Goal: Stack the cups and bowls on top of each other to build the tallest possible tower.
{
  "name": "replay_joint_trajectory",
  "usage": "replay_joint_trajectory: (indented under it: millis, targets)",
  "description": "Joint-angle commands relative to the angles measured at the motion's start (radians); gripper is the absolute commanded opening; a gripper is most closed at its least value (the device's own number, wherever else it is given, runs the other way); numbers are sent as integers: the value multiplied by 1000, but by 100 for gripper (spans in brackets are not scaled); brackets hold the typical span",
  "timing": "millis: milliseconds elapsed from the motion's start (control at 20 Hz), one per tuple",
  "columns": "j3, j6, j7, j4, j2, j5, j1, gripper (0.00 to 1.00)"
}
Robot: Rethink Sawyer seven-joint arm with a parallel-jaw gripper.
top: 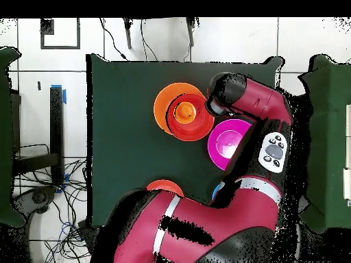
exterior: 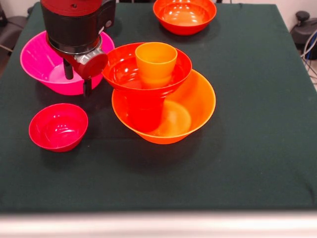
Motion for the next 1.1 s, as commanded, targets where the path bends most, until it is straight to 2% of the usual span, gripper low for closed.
replay_joint_trajectory:
  millis: [50,150,550,700,1100]
  targets:
    - [48,-75,251,102,9,38,26,100]
    - [39,-77,217,85,14,13,32,100]
    - [31,-65,204,79,10,18,35,100]
    - [41,-119,211,111,21,21,31,100]
    - [44,-153,193,174,13,17,17,100]
